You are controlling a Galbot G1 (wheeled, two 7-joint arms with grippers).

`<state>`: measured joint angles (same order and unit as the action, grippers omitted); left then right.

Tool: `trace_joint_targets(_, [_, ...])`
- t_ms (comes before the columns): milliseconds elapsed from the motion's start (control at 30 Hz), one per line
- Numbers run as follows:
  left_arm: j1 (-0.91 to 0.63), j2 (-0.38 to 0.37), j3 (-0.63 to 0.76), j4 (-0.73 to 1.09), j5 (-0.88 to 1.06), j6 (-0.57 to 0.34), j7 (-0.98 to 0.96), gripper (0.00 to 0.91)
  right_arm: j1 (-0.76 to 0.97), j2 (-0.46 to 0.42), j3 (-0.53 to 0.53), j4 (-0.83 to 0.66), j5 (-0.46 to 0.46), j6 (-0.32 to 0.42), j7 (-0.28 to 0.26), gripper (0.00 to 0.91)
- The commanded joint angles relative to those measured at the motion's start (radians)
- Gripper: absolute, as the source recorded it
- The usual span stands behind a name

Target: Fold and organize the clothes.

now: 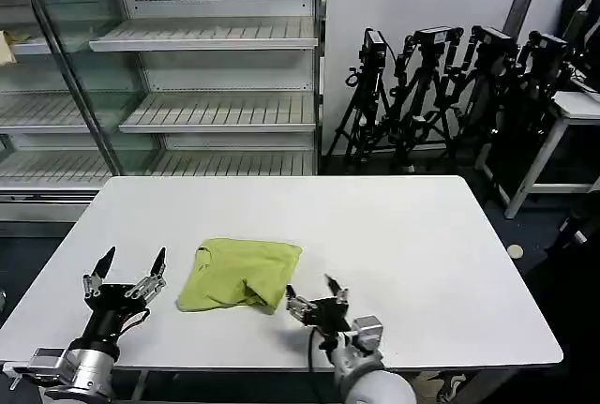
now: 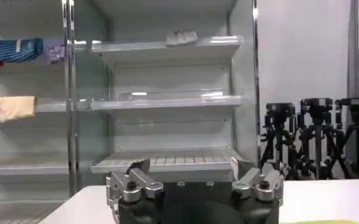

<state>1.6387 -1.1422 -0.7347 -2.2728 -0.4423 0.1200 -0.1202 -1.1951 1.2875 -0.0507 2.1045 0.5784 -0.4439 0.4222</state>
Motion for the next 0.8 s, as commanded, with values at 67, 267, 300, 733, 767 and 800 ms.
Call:
trace_joint_targets(67, [-0.002,-0.010,0.015,0.004,0.013,0.000,0.000,0.907,0.101,0.095,-0.102,-0.111,0.296,-0.047,0.047,0.907])
trace_joint_targets(267, [-0.005,-0.008,0.017,0.010,0.012,0.000,0.000,0.907,0.107,0.108,-0.081,-0.138,0.346,-0.028,0.043,0.534])
trace_joint_targets(300, [-0.005,-0.008,0.017,0.011,0.012,0.000,0.000,0.907,0.108,0.108,-0.078,-0.141,0.352,-0.026,0.044,0.423])
trace_joint_targets(733, [-0.009,-0.007,0.029,0.016,0.010,-0.001,-0.001,0.907,0.081,0.045,-0.017,-0.096,0.348,-0.005,0.047,0.000])
trace_joint_targets(767, [-0.009,-0.007,0.030,0.016,0.010,-0.001,-0.001,0.907,0.080,0.041,-0.015,-0.094,0.342,-0.005,0.046,0.000])
trace_joint_targets(800, [-0.010,-0.006,0.033,0.015,0.011,-0.001,-0.001,0.907,0.077,0.035,-0.011,-0.091,0.330,-0.007,0.043,0.000])
